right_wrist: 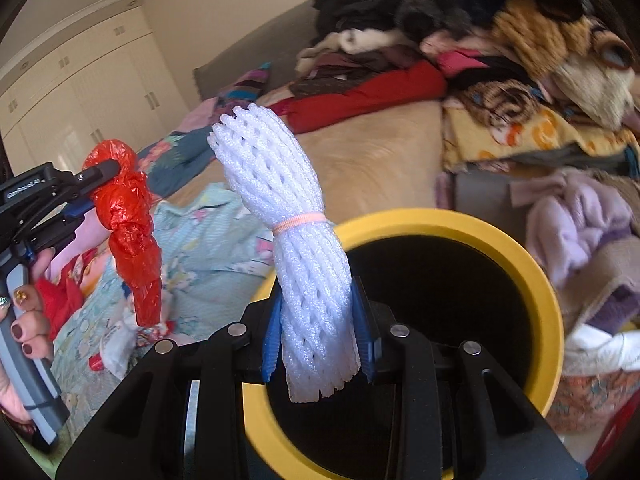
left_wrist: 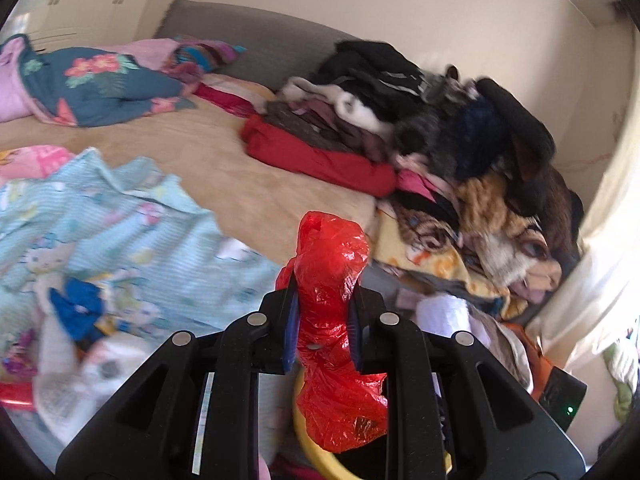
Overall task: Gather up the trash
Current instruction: 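Carry the red bag and foam net with both tools over the yellow-rimmed bin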
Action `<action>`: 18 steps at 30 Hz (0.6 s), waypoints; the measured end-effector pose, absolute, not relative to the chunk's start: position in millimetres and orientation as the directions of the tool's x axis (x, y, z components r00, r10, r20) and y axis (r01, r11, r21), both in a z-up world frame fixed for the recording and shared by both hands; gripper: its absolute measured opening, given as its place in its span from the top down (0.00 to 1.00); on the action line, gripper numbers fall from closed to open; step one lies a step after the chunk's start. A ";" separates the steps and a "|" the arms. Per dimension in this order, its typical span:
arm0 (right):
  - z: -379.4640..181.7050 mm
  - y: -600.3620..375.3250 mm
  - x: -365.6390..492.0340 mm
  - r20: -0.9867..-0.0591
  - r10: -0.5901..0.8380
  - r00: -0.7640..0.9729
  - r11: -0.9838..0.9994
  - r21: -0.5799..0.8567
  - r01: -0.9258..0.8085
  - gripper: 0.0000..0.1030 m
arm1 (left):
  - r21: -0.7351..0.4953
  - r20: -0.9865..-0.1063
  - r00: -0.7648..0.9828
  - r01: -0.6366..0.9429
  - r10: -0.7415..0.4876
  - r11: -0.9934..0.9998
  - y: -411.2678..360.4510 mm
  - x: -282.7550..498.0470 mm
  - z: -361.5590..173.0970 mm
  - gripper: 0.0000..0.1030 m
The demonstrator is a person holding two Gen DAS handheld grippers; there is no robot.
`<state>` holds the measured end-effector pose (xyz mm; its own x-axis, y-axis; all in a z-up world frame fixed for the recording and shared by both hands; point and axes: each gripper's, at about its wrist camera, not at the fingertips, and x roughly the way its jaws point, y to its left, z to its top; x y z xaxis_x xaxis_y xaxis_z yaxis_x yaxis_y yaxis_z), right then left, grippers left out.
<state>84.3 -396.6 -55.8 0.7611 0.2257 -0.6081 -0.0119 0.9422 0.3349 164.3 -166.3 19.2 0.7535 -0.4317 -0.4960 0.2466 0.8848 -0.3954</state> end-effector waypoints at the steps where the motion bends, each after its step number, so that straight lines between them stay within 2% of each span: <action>1: -57.7 -401.5 82.9 -0.614 0.218 0.759 0.942 0.337 0.001 0.71 | -0.393 -0.503 0.739 0.265 -0.448 0.880 -178.2 164.4 15.5 0.87; 13: -77.3 -450.5 66.2 -0.660 0.161 0.733 0.918 0.373 0.134 0.68 | -0.372 -0.571 0.628 0.375 -0.528 0.849 -254.5 170.2 -20.4 0.86; 15: -79.3 -453.9 63.3 -0.666 0.155 0.730 0.914 0.377 0.150 0.64 | -0.372 -0.570 0.625 0.383 -0.534 0.846 -256.9 170.9 -21.7 0.78; 16: -80.5 -456.5 61.3 -0.668 0.148 0.729 0.910 0.381 0.165 0.59 | -0.365 -0.569 0.632 0.380 -0.527 0.850 -256.8 169.5 -22.0 0.70; 17: -80.3 -459.2 62.3 -0.671 0.145 0.727 0.907 0.384 0.174 0.56 | -0.364 -0.567 0.635 0.378 -0.525 0.851 -255.8 168.9 -22.3 0.55; 18: -80.2 -460.0 61.5 -0.673 0.141 0.726 0.906 0.384 0.180 0.49 | -0.369 -0.564 0.635 0.378 -0.527 0.849 -255.3 168.7 -21.9 0.49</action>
<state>61.5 -460.0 -80.2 0.7263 0.1406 -0.6728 0.1804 0.9055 0.3840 168.7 -255.3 -21.9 0.6354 -0.5274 -0.5641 0.3778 0.8494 -0.3686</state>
